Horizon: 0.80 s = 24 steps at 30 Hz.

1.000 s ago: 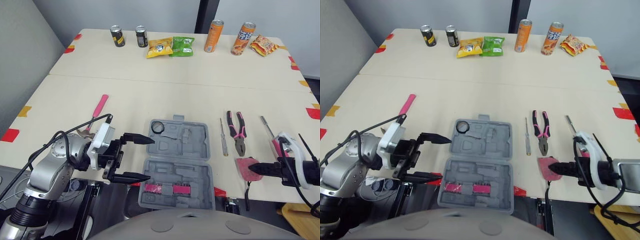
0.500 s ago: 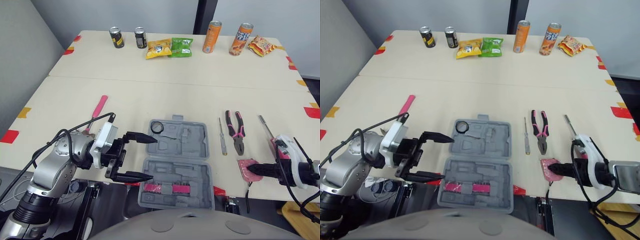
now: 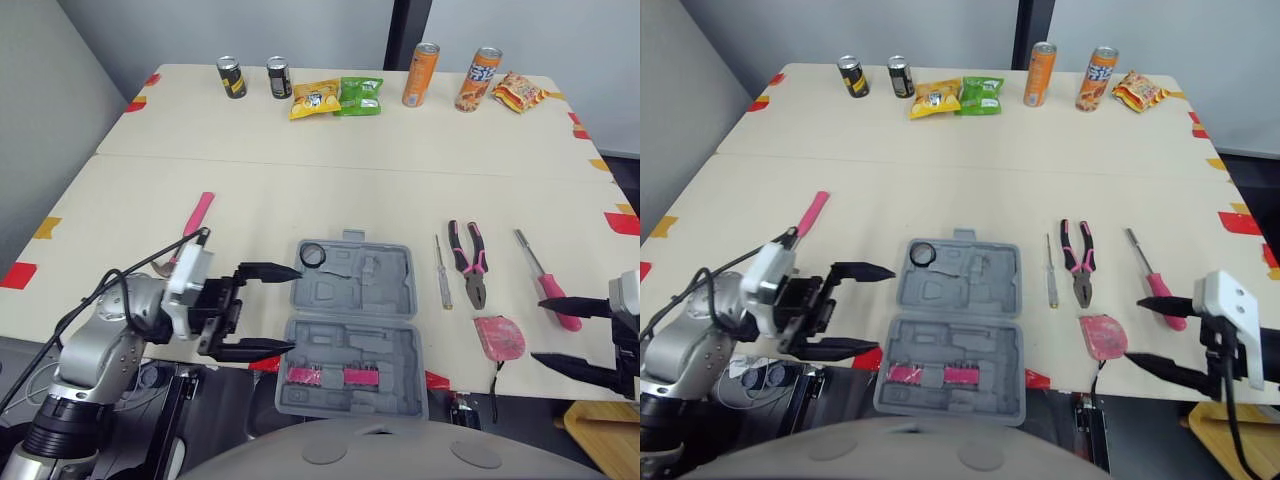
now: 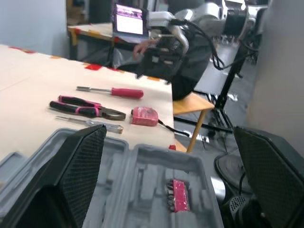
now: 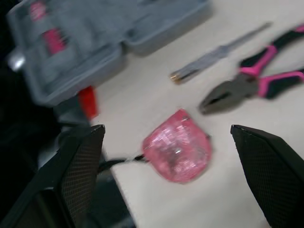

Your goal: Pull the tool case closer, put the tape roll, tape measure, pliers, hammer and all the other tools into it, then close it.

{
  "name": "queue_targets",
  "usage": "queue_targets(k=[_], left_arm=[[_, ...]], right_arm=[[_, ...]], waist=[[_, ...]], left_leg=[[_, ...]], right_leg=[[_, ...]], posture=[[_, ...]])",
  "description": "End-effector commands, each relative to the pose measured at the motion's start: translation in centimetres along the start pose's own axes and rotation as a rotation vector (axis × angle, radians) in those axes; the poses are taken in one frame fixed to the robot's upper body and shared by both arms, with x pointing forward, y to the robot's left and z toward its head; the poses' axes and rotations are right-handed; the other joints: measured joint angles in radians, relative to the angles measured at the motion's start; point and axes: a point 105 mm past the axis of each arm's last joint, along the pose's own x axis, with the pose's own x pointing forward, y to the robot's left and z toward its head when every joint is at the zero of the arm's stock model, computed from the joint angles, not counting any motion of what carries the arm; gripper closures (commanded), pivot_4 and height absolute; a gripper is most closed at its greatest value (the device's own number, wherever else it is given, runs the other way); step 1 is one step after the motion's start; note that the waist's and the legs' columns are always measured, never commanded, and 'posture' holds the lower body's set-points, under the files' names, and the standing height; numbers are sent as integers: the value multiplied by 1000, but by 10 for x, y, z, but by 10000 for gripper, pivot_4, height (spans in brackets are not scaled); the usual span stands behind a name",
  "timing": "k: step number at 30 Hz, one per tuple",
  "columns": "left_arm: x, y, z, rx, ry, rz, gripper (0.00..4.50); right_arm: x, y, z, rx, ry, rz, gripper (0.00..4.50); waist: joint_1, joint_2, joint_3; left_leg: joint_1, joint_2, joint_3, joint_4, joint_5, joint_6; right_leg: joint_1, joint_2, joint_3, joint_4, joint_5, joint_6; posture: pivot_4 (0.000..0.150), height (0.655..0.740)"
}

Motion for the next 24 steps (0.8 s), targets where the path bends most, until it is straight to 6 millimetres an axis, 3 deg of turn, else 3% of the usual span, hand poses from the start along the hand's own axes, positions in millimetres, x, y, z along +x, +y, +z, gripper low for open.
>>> queue_targets(k=[1, 5, 11, 24], left_arm=[[-21, -6, 3, 3, -1, 5, 0], [-31, -8, -4, 7, 26, 26, 0], [-26, -7, -7, 30, 37, 22, 0], [-15, -12, -4, 53, 38, -51, 0]], right_arm=[[6, -4, 0, -152, 23, 41, 181], [22, -8, -11, -272, 56, 93, 181], [46, -17, -17, -415, 90, 139, 181], [66, -23, -23, -527, 135, 194, 181]], waist=[[-4, 0, 0], [-3, 1, -1], [0, 1, -1], [-14, 1, -2]], left_leg=[[0, 0, 0, 0, 0, 0], [-1, 0, 0, 1, 0, 1], [-1, 0, -1, 3, 0, 1], [-1, 1, -1, 4, 0, 2]], right_leg=[[0, 0, 0, 0, 0, 0], [0, 0, -1, 0, 0, 0], [0, -1, -2, 0, 0, 0], [0, 0, -2, 2, 0, -1]], posture=[[1500, 7400], [1500, 7400], [1500, 7400], [1500, 7400]])
